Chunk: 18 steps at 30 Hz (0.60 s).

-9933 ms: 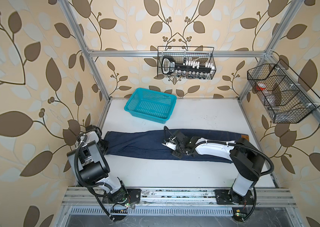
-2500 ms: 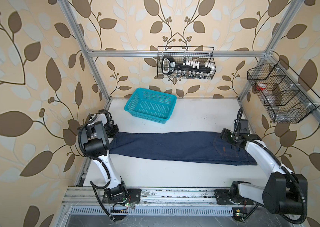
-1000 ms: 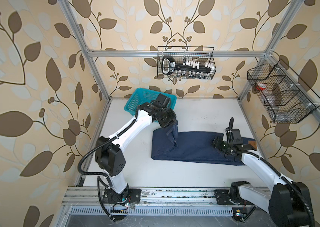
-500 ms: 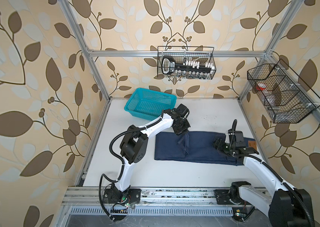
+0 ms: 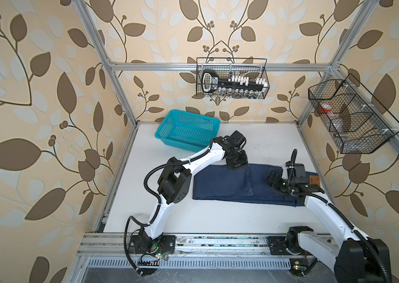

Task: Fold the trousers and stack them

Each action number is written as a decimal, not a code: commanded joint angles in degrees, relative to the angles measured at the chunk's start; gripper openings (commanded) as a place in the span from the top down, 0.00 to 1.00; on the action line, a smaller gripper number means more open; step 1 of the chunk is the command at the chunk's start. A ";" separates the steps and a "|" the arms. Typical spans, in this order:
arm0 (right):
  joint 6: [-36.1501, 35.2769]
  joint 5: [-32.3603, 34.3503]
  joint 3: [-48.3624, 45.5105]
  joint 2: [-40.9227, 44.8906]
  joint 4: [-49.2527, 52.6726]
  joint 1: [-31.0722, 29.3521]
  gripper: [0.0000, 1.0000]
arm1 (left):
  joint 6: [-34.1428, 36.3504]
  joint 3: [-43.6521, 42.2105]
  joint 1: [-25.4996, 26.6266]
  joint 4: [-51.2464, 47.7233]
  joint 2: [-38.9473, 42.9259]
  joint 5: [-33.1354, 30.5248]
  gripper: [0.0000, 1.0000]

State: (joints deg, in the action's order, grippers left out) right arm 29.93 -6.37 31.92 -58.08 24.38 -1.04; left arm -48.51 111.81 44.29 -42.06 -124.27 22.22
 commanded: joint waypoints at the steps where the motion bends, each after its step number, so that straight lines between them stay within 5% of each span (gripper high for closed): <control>1: -2.77 0.92 4.25 1.82 2.53 0.32 0.29 | 7.18 3.93 -0.50 -5.91 5.92 2.04 0.50; 9: -5.85 -0.72 7.69 0.56 1.18 -5.64 0.32 | 18.70 -6.19 -2.44 -20.05 15.84 -9.11 0.39; 18: -4.55 7.94 9.14 -9.82 -5.13 -20.49 0.41 | 23.00 -28.06 -12.78 -17.44 27.16 -11.46 0.34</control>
State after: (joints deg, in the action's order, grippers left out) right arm 25.85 -2.94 38.85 -64.29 20.99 -18.98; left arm -28.71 87.66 34.37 -58.83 -99.46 12.08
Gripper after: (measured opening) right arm 0.594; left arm 0.656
